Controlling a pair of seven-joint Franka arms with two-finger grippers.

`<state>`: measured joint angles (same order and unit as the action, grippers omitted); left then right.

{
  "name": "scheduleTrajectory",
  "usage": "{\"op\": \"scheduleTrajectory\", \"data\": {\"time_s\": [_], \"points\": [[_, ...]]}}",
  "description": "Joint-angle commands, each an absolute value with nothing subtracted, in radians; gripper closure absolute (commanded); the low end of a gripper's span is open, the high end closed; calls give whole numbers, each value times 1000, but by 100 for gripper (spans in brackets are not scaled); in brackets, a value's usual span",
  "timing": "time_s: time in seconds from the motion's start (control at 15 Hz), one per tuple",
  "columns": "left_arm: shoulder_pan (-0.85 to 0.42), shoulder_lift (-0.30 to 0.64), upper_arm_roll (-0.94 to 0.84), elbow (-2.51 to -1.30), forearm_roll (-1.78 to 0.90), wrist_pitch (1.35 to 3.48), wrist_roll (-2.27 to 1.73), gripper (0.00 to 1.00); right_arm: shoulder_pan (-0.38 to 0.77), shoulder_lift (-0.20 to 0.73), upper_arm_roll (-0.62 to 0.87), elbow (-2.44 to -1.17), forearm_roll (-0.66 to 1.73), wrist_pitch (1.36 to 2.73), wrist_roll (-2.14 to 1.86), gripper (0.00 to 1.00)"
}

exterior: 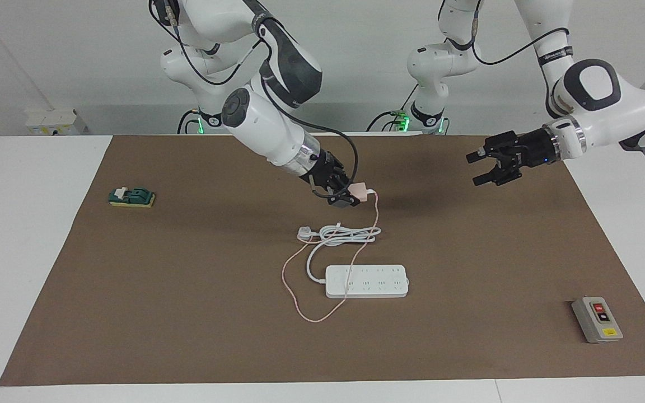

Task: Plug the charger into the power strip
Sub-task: 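Lift the charger with the right gripper while the left gripper reaches toward it, then grasp the pink charger with the left gripper from the right gripper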

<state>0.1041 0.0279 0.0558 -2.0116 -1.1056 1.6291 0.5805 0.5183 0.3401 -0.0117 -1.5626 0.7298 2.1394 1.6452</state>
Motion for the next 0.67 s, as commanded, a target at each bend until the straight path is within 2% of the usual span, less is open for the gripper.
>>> {"op": "scheduleTrajectory", "data": {"time_s": [0.0,0.2,0.6], "points": [[69,66,61,-2074,-1211,1655,690,0,557,376,-15,-1554,749,2201,1687,100],[19,132,57,-2147,-1437,1611,695,0,584,397,-15,-1554,742,2244,1726,100],[-57,152,58,-2149,-1509,1623,736,0,623,414,-15,-1555,736,2283,1761,100]]}}
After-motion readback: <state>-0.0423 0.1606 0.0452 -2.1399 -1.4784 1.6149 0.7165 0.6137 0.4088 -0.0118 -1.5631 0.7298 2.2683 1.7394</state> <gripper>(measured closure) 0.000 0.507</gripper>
